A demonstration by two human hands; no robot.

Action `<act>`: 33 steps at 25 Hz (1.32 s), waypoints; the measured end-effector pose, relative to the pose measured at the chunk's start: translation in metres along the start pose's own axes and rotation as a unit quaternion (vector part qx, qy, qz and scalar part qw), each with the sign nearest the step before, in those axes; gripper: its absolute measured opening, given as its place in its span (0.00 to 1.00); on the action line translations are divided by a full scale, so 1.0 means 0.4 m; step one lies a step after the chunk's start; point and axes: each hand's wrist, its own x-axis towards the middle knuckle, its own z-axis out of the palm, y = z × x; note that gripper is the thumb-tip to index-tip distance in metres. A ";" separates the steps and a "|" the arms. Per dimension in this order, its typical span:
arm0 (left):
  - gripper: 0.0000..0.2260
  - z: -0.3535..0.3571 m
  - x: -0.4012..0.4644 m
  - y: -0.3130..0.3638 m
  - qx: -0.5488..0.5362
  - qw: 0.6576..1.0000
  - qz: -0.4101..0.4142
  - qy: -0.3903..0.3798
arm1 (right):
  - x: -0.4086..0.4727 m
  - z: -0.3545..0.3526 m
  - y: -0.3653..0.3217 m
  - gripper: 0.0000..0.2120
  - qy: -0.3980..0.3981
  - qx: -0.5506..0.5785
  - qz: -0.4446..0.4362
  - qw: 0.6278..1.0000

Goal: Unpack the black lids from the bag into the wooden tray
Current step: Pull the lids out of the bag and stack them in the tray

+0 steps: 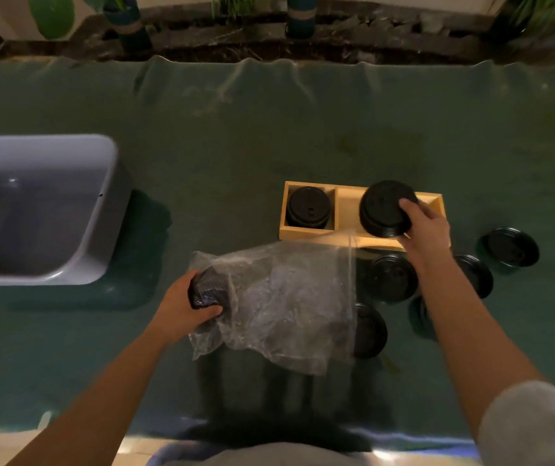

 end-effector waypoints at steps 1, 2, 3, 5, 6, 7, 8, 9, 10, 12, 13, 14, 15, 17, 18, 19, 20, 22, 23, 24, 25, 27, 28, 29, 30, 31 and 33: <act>0.38 0.001 -0.001 0.001 0.001 1.000 0.000 0.003 | 0.027 0.032 0.000 0.22 0.000 -0.035 0.003 0.999; 0.39 0.001 -0.003 0.001 0.002 1.000 -0.002 0.005 | 0.049 0.060 0.006 0.23 -0.001 -0.068 0.008 0.998; 0.39 0.002 -0.004 0.002 0.004 1.000 -0.004 0.006 | 0.066 0.080 0.015 0.23 -0.004 -0.102 0.015 0.995; 0.40 0.003 -0.005 0.002 0.005 1.000 -0.011 0.002 | 0.086 0.099 0.036 0.24 -0.009 -0.180 0.008 0.984; 0.40 0.003 -0.006 0.003 0.002 1.000 -0.014 0.002 | 0.091 0.099 0.048 0.24 -0.009 -0.227 -0.015 0.974; 0.40 0.003 -0.006 0.003 -0.001 1.000 -0.015 0.005 | 0.093 0.095 0.059 0.24 -0.010 -0.275 -0.050 0.960; 0.39 0.004 -0.006 0.004 -0.001 1.000 -0.015 0.007 | 0.094 0.090 0.067 0.24 -0.011 -0.322 -0.090 0.943; 0.39 0.005 -0.007 0.004 0.000 1.000 -0.015 0.008 | 0.092 0.084 0.072 0.24 -0.009 -0.362 -0.126 0.924; 0.39 0.005 -0.009 0.005 0.001 1.000 -0.017 0.007 | 0.091 0.079 0.075 0.25 -0.003 -0.395 -0.155 0.906; 0.39 0.005 -0.010 0.005 0.001 1.000 -0.021 0.006 | 0.083 0.067 0.079 0.26 0.022 -0.446 -0.215 0.869; 0.39 0.004 -0.009 0.004 0.000 1.000 -0.022 0.005 | 0.077 0.060 0.082 0.26 0.032 -0.472 -0.260 0.842; 0.39 0.004 -0.009 0.004 -0.002 1.000 -0.024 0.004 | 0.070 0.054 0.085 0.24 0.030 -0.502 -0.317 0.804; 0.39 0.003 -0.010 0.005 -0.001 1.000 -0.026 0.002 | 0.062 0.048 0.091 0.21 0.013 -0.535 -0.370 0.759; 0.40 0.004 -0.011 0.005 0.002 1.000 -0.029 0.000 | 0.051 0.036 0.109 0.18 -0.043 -0.590 -0.418 0.689; 0.40 0.004 -0.011 0.005 0.004 1.000 -0.030 0.002 | 0.049 0.031 0.116 0.18 -0.065 -0.615 -0.416 0.667; 0.40 0.003 -0.011 0.005 0.006 1.000 -0.030 0.004 | 0.050 0.028 0.121 0.18 -0.079 -0.639 -0.404 0.649; 0.40 0.003 -0.009 0.006 0.007 1.000 -0.028 0.004 | 0.055 0.027 0.126 0.19 -0.090 -0.652 -0.391 0.643; 0.40 0.002 -0.008 0.007 0.007 1.000 -0.025 0.002 | 0.063 0.038 0.125 0.21 -0.108 -0.620 -0.346 0.696; 0.40 0.000 -0.008 0.008 0.007 1.000 -0.026 0.000 | 0.064 0.048 0.116 0.22 -0.111 -0.578 -0.302 0.750; 0.40 -0.001 -0.009 0.008 0.008 1.000 -0.027 -0.002 | 0.067 0.055 0.110 0.22 -0.109 -0.532 -0.253 0.800; 0.39 -0.002 -0.009 0.008 0.009 1.000 -0.027 -0.003 | 0.068 0.058 0.107 0.23 -0.107 -0.501 -0.214 0.832; 0.39 -0.002 -0.008 0.007 0.011 1.000 -0.024 -0.003 | 0.058 0.058 0.110 0.23 -0.102 -0.518 -0.186 0.829; 0.40 -0.002 -0.009 0.007 0.013 1.000 -0.021 -0.003 | 0.049 0.056 0.119 0.23 -0.092 -0.557 -0.202 0.800; 0.40 -0.003 -0.010 0.008 0.013 1.000 -0.021 -0.003 | 0.040 0.057 0.126 0.23 -0.076 -0.606 -0.229 0.758; 0.39 -0.004 -0.011 0.009 0.011 1.000 -0.019 -0.004 | 0.029 0.057 0.127 0.23 -0.060 -0.649 -0.256 0.714; 0.39 -0.007 -0.012 0.010 0.010 1.000 -0.020 -0.007 | 0.011 0.058 0.125 0.23 -0.046 -0.677 -0.279 0.679; 0.38 -0.010 -0.013 0.012 0.007 1.000 -0.020 -0.011 | -0.039 0.053 0.117 0.22 -0.029 -0.669 -0.331 0.664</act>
